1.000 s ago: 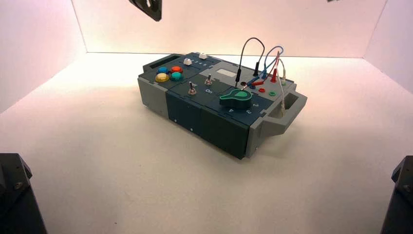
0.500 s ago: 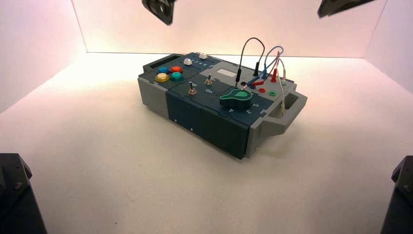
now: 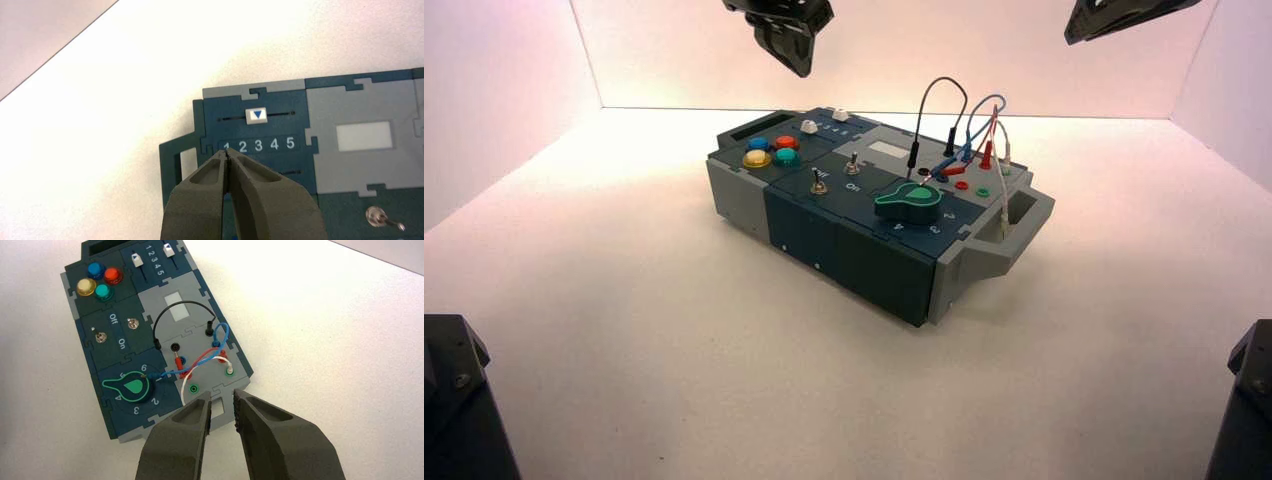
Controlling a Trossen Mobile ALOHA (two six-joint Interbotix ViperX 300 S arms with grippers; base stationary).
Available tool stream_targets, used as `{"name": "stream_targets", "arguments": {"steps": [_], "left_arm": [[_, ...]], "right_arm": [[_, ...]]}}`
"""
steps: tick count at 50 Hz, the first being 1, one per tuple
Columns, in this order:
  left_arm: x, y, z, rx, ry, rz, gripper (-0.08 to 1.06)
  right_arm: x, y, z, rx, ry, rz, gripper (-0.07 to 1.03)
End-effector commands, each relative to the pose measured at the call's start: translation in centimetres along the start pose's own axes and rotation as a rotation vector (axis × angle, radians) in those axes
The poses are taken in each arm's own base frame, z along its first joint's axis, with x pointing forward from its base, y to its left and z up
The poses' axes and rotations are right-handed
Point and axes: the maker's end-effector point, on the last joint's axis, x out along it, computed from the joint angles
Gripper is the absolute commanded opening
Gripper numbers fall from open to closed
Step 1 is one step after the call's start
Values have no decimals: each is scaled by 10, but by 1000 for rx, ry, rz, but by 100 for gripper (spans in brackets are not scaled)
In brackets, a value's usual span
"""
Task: Move the top slider to position 5.
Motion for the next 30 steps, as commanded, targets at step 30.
{"name": "stream_targets", "arguments": {"steps": [30], "left_arm": [[27, 4, 22, -29, -23, -14, -3]], "right_arm": [[9, 7, 11, 10, 1, 30, 27]]}}
